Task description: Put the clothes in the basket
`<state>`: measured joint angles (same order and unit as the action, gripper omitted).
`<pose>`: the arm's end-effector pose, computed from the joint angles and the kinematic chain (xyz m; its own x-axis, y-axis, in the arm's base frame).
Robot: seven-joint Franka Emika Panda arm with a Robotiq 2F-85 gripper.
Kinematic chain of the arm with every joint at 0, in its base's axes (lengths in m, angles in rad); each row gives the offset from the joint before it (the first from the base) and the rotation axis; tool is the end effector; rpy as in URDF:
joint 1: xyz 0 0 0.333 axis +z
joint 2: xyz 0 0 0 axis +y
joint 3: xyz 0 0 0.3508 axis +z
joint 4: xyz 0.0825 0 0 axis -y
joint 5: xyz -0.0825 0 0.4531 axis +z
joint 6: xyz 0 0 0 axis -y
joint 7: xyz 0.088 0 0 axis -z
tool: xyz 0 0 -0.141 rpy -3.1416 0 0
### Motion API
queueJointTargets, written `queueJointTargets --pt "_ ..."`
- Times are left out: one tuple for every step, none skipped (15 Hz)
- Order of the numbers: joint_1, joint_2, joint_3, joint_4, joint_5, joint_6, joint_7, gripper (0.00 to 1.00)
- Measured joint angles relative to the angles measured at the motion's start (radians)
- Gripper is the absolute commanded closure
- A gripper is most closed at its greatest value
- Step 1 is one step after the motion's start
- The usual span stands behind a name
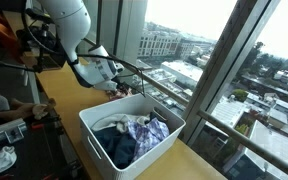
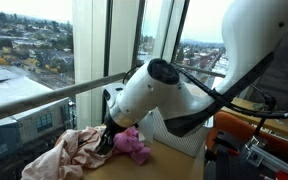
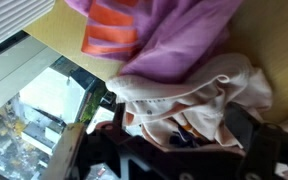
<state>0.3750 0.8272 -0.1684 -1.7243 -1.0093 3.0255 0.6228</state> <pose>0.7189 0.2211 0.0752 0.6797 0.6199 0.3921 0.4934 -0.7820 0.3808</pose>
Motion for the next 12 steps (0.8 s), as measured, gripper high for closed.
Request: queueJointTargets --pt "-0.014 0.016 0.006 0.016 0.004 -0.003 -0.014 0.00" --pt "-0.028 0.032 0.012 0.030 0.008 -0.005 -0.028 0.00" --pt "-0.042 0.046 0.018 0.042 0.010 -0.006 -0.040 0.00" --pt "-0.056 0.060 0.024 0.054 0.012 -0.006 -0.050 0.00" --pt "-0.068 0.074 0.030 0.065 0.014 -0.007 -0.059 0.00" --pt "-0.079 0.089 0.037 0.077 0.016 -0.008 -0.068 0.25" --pt "-0.090 0.103 0.046 0.090 0.016 -0.009 -0.075 0.26" --pt "-0.100 0.116 0.055 0.102 0.016 -0.009 -0.082 0.34" --pt "-0.108 0.125 0.064 0.113 0.017 -0.012 -0.088 0.42" --pt "-0.114 0.132 0.072 0.123 0.017 -0.017 -0.092 0.51" --pt "-0.119 0.137 0.079 0.131 0.017 -0.022 -0.095 0.58" --pt "-0.123 0.140 0.085 0.137 0.017 -0.026 -0.098 0.65"
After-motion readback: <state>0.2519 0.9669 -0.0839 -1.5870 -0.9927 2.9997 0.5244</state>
